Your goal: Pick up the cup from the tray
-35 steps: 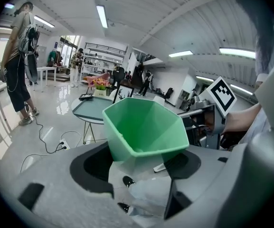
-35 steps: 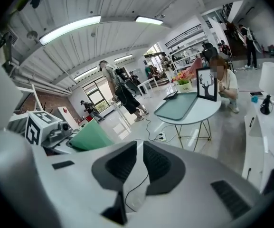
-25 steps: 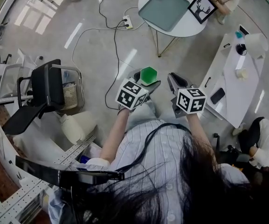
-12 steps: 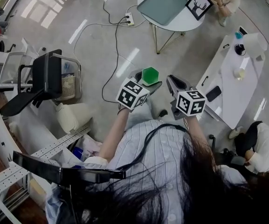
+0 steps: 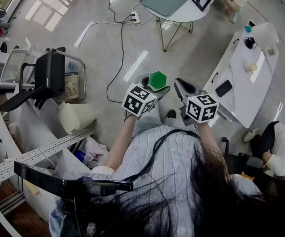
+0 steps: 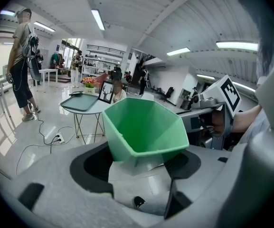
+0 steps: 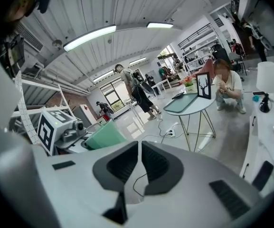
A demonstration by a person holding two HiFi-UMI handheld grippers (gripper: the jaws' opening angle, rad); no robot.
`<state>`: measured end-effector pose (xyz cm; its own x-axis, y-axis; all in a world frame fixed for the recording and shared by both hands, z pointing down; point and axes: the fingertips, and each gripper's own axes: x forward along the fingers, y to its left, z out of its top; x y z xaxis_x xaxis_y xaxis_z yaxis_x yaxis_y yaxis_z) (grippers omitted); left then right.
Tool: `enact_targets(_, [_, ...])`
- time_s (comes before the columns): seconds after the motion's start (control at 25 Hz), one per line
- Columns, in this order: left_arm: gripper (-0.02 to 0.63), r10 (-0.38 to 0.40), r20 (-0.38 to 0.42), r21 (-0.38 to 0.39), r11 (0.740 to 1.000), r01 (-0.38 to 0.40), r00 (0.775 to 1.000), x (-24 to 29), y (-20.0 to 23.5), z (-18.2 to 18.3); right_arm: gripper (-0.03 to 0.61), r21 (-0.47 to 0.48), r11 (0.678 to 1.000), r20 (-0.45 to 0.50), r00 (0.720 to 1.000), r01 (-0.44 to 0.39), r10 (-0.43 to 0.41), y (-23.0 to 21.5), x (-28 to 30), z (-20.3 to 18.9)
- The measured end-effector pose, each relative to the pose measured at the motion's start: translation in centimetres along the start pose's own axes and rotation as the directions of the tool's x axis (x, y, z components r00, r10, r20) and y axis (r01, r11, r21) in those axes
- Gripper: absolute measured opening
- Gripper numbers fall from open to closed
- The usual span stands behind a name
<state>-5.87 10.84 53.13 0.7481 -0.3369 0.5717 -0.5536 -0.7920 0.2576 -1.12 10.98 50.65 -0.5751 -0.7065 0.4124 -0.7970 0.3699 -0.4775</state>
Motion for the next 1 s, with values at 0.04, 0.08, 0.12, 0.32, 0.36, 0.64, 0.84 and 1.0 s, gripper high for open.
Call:
enact_targets(0.04, [0.328,0.0,-0.003,0.001,1.0,0.0,1.0,0.0,-0.6,-0.3,0.044,-0.003,1.0,0.001,1.0,-0.003,0.003,0.2,-0.5,-0.3])
enact_targets(0.08, [0.328,0.001,-0.005,0.003,1.0,-0.001,1.0,-0.1,-1.0,-0.6,0.044,-0.007,1.0,0.0,1.0,-0.006,0.006,0.3,-0.9,-0.5])
enact_targets(0.12, [0.328,0.002,-0.006,0.003,1.0,-0.002,1.0,-0.2,-1.5,-0.8,0.044,-0.011,1.0,-0.001,1.0,-0.01,0.01,0.4,-1.2,-0.8])
enact_targets(0.32, [0.327,0.014,0.004,0.005,1.0,-0.014,1.0,-0.5,-2.8,-1.0,0.044,-0.033,0.999,-0.005,0.999,-0.032,0.032,1.1,-2.6,-1.2])
enact_targets(0.36, [0.328,0.016,0.006,0.006,1.0,-0.016,1.0,-0.5,-3.0,-1.0,0.044,-0.038,0.999,-0.006,0.999,-0.036,0.036,1.1,-2.8,-1.2])
enact_targets(0.64, [0.328,0.028,0.012,0.008,1.0,-0.028,1.0,-0.6,-3.6,-1.2,0.044,-0.059,0.997,-0.007,0.999,-0.051,0.05,1.4,-3.4,-1.4])
enact_targets(0.84, [0.328,0.031,0.012,0.004,1.0,-0.031,0.999,-0.6,-3.6,-1.3,0.044,-0.054,0.997,-0.002,0.998,-0.057,0.057,1.4,-3.5,-1.4])
enact_targets(1.0, [0.328,0.025,0.006,0.002,1.0,-0.025,1.0,-0.4,-3.9,-1.4,0.044,-0.044,0.997,-0.006,0.998,-0.062,0.062,1.4,-3.6,-1.7])
